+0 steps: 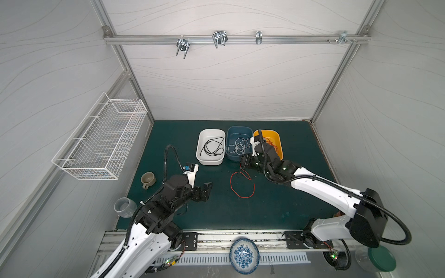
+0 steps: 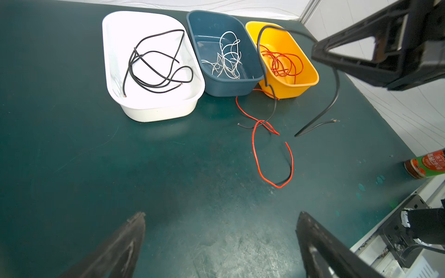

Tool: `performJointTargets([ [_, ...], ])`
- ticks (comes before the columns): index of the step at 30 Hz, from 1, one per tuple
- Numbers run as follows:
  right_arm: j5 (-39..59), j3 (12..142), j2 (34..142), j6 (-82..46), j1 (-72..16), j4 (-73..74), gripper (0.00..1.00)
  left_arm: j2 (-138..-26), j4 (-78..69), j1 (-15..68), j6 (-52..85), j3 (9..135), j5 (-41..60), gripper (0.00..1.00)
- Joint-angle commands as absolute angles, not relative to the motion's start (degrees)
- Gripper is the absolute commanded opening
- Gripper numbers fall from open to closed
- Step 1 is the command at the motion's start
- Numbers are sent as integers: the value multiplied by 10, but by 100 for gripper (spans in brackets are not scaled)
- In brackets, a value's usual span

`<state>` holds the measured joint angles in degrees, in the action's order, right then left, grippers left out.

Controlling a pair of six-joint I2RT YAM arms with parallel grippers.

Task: Untangle the cables
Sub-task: 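Lift the black wire up out of the pile with the right gripper, then carry the black wire over the white bin with the right gripper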

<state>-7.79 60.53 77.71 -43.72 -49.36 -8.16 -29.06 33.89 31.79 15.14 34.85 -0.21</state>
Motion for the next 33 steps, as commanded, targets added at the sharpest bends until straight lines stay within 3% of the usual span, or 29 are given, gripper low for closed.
performJointTargets([
  [1, -114, 642, 760, -375, -493, -135, 0, -283, 316, 320, 145, 353, -13, 99],
  [16, -99, 693, 704, -288, -493, -353, 0, -288, 315, 320, 146, 353, -6, 99],
  [33, -89, 670, 601, -232, -493, -438, 0, -292, 314, 320, 145, 354, -8, 99],
])
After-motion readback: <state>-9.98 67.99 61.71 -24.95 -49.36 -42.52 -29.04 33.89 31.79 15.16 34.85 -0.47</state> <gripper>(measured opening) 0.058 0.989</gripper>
